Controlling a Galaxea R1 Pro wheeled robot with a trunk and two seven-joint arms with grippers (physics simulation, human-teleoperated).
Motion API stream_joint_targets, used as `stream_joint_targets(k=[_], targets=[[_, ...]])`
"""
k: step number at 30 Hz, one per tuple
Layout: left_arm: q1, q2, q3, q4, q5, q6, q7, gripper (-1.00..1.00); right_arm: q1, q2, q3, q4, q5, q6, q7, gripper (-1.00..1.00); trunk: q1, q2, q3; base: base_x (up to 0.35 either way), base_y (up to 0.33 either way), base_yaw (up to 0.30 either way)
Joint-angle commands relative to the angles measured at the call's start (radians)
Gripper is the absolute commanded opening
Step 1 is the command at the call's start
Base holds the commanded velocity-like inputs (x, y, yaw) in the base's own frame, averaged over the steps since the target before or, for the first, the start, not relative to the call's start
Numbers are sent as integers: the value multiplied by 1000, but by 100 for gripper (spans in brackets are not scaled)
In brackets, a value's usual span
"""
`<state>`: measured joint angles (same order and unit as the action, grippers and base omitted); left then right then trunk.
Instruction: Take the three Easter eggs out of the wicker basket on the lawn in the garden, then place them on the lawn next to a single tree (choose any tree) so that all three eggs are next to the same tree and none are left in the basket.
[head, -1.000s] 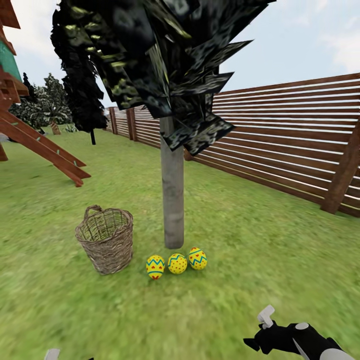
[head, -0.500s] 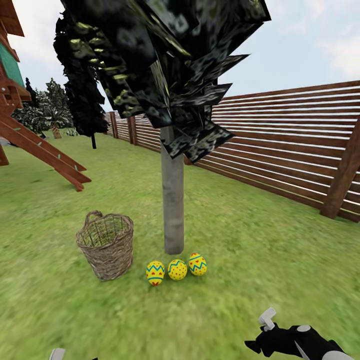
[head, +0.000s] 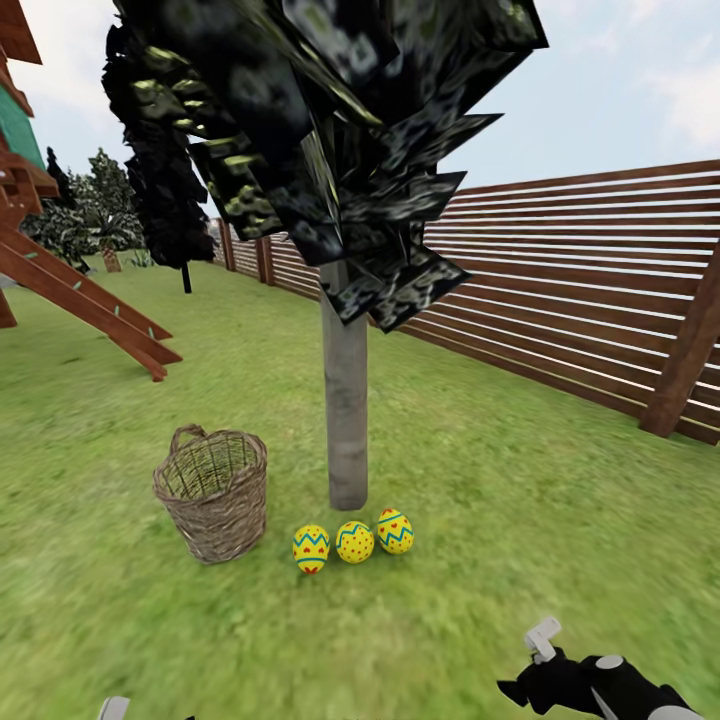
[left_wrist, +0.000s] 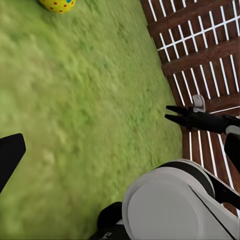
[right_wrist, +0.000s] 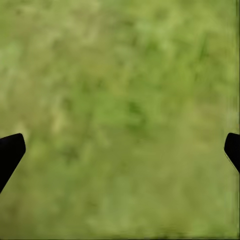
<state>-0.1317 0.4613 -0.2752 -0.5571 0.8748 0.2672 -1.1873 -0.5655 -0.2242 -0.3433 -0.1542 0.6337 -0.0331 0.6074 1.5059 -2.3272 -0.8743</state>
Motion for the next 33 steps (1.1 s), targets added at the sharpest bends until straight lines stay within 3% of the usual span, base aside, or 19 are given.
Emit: stream_joint_targets(k=[1, 9, 24, 33], targets=[[-1, 2, -6, 0, 10, 10, -2, 100, -1, 1, -8, 5, 11, -4, -7, 100, -4, 7, 1, 0, 0, 0], [-1, 4, -5, 0, 11, 10, -2, 100, -1, 2, -8, 21, 11, -5, -24, 100, -35, 63, 13, -40, 0, 0], [-1, 8, -1, 18, 12, 10, -1, 100, -1, 3, -8, 22, 11, -5, -25, 100, -92, 168, 36, -318, 0, 0], [-2, 10, 1, 24, 13, 7, -2, 100, -1, 4, -8, 23, 11, -5, -26, 100, -92, 168, 22, -44, 0, -18]])
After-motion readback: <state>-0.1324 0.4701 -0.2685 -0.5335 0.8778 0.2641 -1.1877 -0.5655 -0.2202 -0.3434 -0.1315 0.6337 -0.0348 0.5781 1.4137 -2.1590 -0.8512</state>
